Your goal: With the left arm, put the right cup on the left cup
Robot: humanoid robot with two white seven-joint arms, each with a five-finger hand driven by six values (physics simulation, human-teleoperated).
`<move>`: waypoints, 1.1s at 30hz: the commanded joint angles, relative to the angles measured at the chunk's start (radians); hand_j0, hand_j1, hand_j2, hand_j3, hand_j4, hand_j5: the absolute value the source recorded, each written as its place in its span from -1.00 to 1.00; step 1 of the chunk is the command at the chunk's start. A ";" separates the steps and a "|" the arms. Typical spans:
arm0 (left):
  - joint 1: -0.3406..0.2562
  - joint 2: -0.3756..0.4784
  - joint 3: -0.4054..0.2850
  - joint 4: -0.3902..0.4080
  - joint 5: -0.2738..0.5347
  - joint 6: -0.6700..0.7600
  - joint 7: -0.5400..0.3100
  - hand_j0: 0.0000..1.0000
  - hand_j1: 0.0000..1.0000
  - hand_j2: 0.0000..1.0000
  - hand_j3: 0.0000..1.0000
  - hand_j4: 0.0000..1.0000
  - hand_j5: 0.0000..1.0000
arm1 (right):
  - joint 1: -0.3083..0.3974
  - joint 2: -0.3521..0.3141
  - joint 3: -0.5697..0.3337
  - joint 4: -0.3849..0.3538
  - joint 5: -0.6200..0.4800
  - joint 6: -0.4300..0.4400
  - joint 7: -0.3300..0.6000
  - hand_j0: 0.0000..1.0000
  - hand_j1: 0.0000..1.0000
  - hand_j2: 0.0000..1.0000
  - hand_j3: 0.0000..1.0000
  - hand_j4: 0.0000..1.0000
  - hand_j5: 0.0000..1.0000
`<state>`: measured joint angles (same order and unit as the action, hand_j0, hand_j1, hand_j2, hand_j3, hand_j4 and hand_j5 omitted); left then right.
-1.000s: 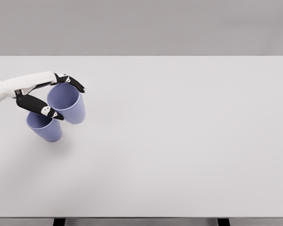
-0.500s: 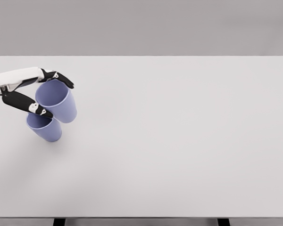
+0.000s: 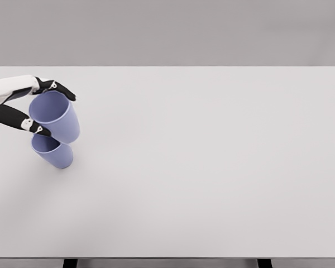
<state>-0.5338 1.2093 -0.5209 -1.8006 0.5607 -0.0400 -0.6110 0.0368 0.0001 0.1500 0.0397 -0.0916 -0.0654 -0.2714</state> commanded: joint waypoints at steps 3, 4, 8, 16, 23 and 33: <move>0.002 0.010 0.005 0.001 0.005 0.003 0.000 0.40 0.40 0.40 0.40 0.40 0.40 | 0.000 0.000 0.000 0.000 0.000 -0.001 0.000 1.00 1.00 1.00 1.00 1.00 1.00; 0.005 0.016 0.007 0.001 0.005 0.003 0.000 0.40 0.40 0.40 0.40 0.40 0.40 | 0.000 0.000 0.000 0.000 0.000 -0.001 0.000 1.00 1.00 1.00 1.00 1.00 1.00; 0.006 0.027 0.010 0.001 0.007 0.003 0.000 0.40 0.40 0.40 0.40 0.40 0.40 | 0.000 0.000 0.000 0.000 0.000 -0.001 0.001 1.00 1.00 1.00 1.00 1.00 1.00; 0.008 0.030 0.010 0.017 0.005 0.023 0.000 0.41 0.41 0.41 0.41 0.41 0.41 | 0.000 0.000 0.000 0.000 0.000 -0.001 0.000 1.00 1.00 1.00 1.00 1.00 1.00; 0.012 0.052 0.010 0.020 0.004 0.054 0.000 0.41 0.41 0.41 0.41 0.41 0.41 | 0.000 0.000 -0.001 0.000 0.000 -0.001 0.000 1.00 1.00 1.00 1.00 1.00 1.00; 0.021 0.076 0.010 0.029 0.005 0.054 0.000 0.41 0.41 0.41 0.41 0.41 0.41 | 0.000 0.000 0.000 0.000 0.000 -0.001 0.000 1.00 1.00 1.00 1.00 1.00 1.00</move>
<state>-0.5123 1.2790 -0.5118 -1.7722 0.5612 0.0135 -0.6111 0.0368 0.0002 0.1504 0.0397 -0.0916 -0.0656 -0.2714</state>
